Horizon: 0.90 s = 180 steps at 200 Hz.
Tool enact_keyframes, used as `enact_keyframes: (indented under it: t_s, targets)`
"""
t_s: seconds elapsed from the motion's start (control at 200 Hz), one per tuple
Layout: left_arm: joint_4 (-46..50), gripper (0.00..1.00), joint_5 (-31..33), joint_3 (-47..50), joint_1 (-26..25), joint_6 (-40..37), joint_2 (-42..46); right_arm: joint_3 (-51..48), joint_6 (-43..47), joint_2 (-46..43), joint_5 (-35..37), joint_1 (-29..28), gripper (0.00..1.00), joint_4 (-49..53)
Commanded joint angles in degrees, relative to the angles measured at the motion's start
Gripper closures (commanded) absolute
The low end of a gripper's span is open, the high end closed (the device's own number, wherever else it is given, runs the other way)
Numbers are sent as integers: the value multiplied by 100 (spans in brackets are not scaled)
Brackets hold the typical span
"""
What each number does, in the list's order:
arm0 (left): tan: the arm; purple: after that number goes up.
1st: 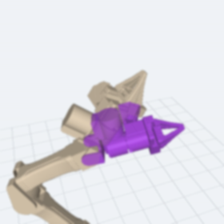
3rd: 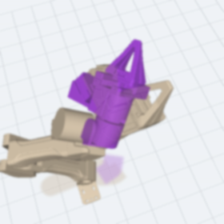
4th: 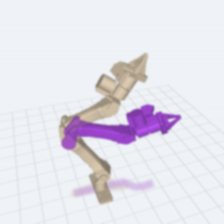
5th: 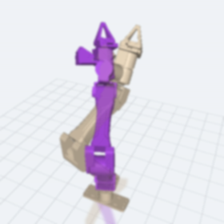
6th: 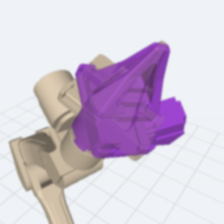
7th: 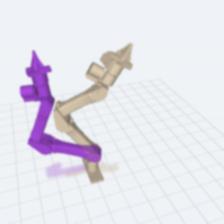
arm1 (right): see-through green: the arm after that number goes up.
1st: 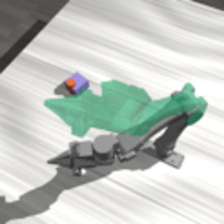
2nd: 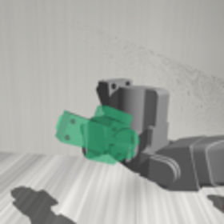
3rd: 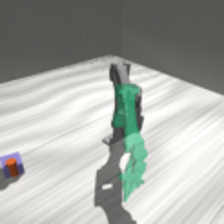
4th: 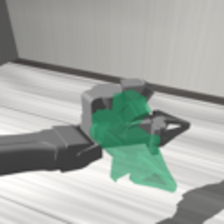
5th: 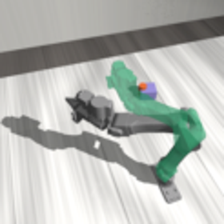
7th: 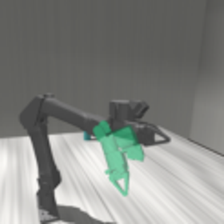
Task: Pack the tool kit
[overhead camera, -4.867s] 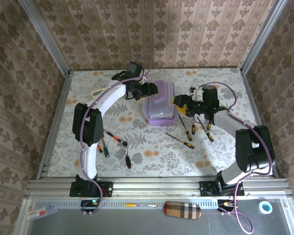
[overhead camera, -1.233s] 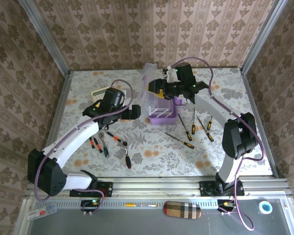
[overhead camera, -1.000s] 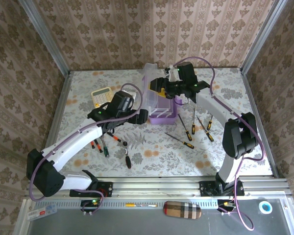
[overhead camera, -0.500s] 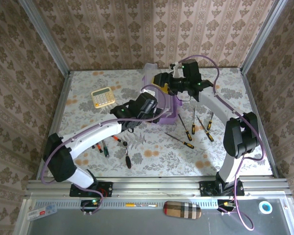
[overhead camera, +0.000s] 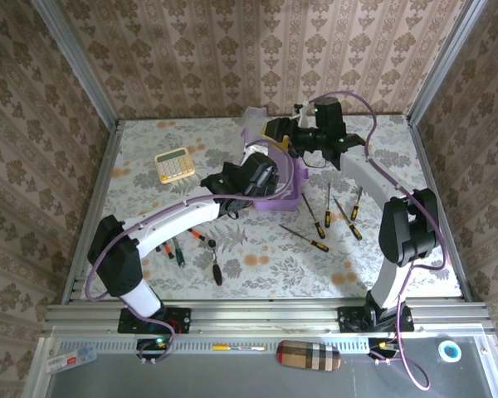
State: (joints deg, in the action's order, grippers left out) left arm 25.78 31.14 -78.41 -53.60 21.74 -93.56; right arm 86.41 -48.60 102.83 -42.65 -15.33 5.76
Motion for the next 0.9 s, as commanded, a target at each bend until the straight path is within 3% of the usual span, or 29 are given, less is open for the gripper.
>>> enact_keyframes:
  t_s: [0.0,0.105,0.335,0.545,0.895]
  targets:
    - [-167,3,271,-157,-41,-224,-82,-163,108,-483,-19,343,25,56]
    - [-282,10,263,-118,-41,-325,-92,-527,426,-825,245,715,24,378]
    - [-479,21,235,58,-32,-419,11,-1444,1248,-1087,1775,1076,28,1328]
    - [-574,35,218,224,-27,-428,117,-1732,1505,-626,1813,1044,42,1305]
    - [-616,38,243,302,-19,-469,276,-1307,2032,270,1672,521,40,1624]
